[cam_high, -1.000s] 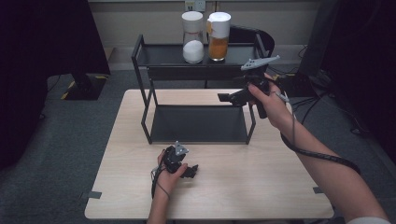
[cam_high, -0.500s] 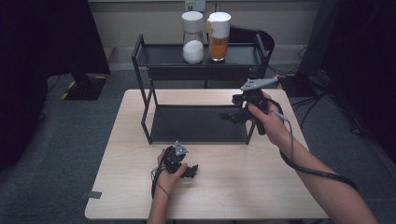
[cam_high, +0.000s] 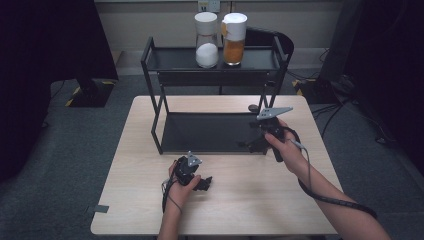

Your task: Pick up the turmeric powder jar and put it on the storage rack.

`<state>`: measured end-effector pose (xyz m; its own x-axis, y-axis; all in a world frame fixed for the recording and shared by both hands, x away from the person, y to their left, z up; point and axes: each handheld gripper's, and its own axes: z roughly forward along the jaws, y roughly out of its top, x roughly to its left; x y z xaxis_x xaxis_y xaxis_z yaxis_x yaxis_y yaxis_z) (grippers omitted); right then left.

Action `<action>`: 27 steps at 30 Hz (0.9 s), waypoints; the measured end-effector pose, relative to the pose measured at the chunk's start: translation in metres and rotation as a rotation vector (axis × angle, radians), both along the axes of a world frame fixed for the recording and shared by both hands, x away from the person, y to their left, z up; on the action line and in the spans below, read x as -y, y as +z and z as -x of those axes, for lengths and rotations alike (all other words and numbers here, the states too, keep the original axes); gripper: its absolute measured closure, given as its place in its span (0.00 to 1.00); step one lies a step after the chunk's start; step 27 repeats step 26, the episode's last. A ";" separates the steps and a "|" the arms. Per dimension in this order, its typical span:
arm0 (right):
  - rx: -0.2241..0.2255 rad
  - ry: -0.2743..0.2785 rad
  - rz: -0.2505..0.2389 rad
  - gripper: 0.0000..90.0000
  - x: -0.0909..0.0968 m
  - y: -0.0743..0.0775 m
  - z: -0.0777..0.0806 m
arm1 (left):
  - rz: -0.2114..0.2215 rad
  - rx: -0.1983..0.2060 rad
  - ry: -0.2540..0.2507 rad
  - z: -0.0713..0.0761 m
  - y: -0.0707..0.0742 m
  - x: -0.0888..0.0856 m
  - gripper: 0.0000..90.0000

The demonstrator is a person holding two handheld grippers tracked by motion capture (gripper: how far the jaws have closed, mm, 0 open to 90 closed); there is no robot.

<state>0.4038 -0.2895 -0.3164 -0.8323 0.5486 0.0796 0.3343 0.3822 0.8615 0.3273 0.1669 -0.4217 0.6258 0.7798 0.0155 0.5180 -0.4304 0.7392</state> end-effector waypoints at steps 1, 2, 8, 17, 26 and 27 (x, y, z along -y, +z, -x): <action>-0.004 0.000 0.004 0.00 0.000 -0.004 0.001 | 0.000 0.000 0.000 0.000 0.000 0.000 0.00; -0.007 0.001 0.007 0.00 0.001 -0.009 0.002 | 0.000 0.000 0.000 0.000 0.000 0.000 0.00; -0.025 0.005 0.038 0.00 0.001 -0.036 0.007 | 0.000 0.000 0.000 0.000 0.000 0.000 0.00; -0.042 0.023 0.094 0.01 0.003 -0.069 0.014 | -0.001 0.000 -0.001 0.000 0.000 0.000 0.00; -0.107 0.050 0.192 0.02 0.006 -0.085 0.021 | 0.043 -0.014 0.027 0.000 0.004 -0.006 0.04; -0.107 0.050 0.192 0.02 0.006 -0.085 0.021 | 0.043 -0.014 0.027 0.000 0.004 -0.006 0.04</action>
